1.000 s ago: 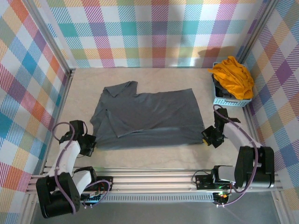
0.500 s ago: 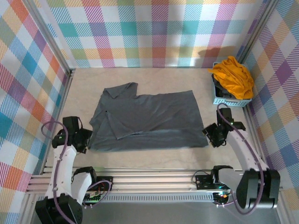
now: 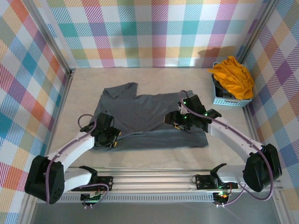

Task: Fold and stack the t-shirts

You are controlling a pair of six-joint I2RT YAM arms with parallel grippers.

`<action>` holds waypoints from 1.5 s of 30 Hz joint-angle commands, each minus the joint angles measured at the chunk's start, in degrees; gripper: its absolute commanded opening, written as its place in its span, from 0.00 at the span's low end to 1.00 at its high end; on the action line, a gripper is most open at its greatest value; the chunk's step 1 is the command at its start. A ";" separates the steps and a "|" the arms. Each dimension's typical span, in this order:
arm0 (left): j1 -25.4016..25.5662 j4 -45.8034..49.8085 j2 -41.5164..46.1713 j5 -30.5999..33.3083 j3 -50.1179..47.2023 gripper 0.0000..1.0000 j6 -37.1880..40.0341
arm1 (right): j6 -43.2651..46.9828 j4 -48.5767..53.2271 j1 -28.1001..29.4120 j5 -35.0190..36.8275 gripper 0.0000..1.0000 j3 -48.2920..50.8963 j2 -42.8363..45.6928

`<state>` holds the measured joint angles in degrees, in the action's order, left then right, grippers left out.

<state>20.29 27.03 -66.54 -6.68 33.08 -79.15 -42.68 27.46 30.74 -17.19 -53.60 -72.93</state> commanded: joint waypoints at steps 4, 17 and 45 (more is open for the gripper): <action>0.54 -5.95 -3.74 2.02 -1.96 0.44 -3.68 | 1.19 -0.88 0.24 0.23 0.57 -1.24 0.49; 0.88 -5.90 -7.38 4.65 2.88 0.00 1.24 | 0.85 -1.21 0.20 0.40 0.55 -0.02 1.01; 10.32 9.61 -38.02 11.70 41.77 0.00 31.90 | 0.87 1.01 0.20 1.37 0.53 -1.25 0.32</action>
<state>29.23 32.95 -102.61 2.90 72.62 -51.68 -42.57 27.92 30.74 -16.10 -53.95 -72.93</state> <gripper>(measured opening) 0.050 0.530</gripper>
